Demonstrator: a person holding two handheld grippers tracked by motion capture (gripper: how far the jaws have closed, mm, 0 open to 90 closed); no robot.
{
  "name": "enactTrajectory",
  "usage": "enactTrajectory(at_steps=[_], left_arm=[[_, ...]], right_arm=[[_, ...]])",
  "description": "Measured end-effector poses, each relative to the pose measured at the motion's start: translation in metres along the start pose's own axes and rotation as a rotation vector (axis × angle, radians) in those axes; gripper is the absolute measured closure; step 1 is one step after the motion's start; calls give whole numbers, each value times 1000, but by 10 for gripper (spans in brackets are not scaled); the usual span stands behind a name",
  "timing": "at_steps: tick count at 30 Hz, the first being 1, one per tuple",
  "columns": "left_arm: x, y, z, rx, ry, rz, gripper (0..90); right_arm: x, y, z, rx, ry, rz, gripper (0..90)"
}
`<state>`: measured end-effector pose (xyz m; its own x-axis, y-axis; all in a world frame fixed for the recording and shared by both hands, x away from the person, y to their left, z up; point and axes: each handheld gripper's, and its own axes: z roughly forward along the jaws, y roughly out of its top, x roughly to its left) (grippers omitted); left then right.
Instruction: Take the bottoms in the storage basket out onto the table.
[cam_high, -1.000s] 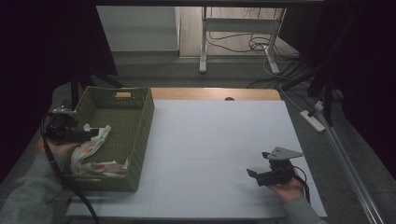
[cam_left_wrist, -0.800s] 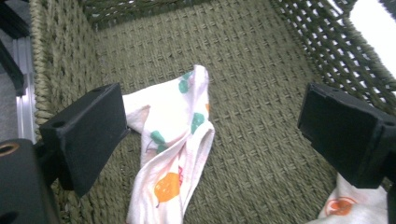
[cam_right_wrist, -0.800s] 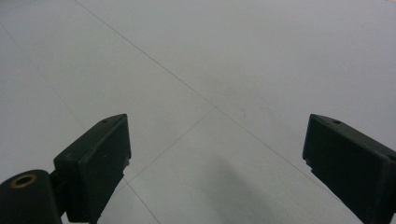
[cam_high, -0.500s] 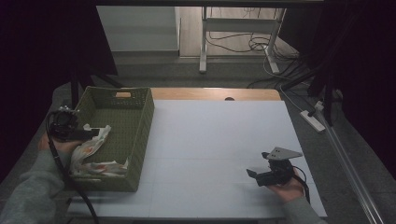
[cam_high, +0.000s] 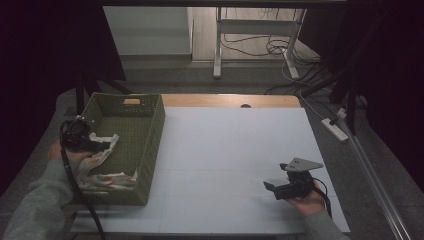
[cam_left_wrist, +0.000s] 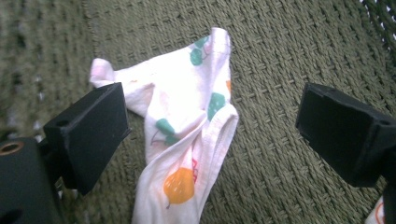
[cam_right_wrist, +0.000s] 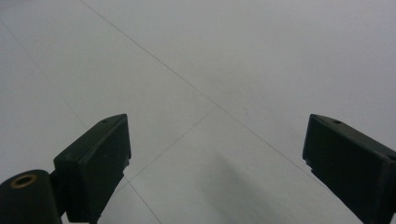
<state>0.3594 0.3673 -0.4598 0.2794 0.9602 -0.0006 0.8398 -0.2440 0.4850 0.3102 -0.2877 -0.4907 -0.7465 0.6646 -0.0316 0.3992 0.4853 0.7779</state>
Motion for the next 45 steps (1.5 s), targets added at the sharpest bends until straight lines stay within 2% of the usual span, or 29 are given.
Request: enactTrajectory(at_steps=[3, 6, 12, 16, 18, 23, 26, 29, 36, 41, 45], left_arm=[[-1, 2, 4, 18, -3, 5, 98], [-2, 4, 8, 33, 12, 13, 99], [-6, 5, 14, 82, 38, 52, 109], [-7, 7, 18, 77, 47, 56, 120], [-9, 9, 22, 105, 59, 71, 119], [-11, 10, 27, 126, 64, 82, 119], [-12, 10, 31, 155, 90, 96, 121], [-13, 11, 33, 169, 96, 105, 121], [-15, 11, 38, 187, 127, 113, 128], [-17, 11, 44, 234, 156, 147, 128], [-18, 11, 46, 242, 149, 150, 139]], right_arm=[[0, 0, 0, 0, 2, 2, 79], [0, 0, 0, 0, 2, 2, 79], [0, 0, 0, 4, 2, 0, 80], [0, 0, 1, 9, 3, -2, 80], [0, 0, 2, 10, 3, -1, 79], [0, 0, 2, 11, 3, -1, 79], [0, 0, 2, 13, 3, -1, 79], [0, 0, 2, 14, 3, -3, 80], [0, 0, 2, 15, 3, -1, 80], [0, 0, 2, 15, 1, 0, 80], [0, 0, 2, 15, 2, 0, 79]])
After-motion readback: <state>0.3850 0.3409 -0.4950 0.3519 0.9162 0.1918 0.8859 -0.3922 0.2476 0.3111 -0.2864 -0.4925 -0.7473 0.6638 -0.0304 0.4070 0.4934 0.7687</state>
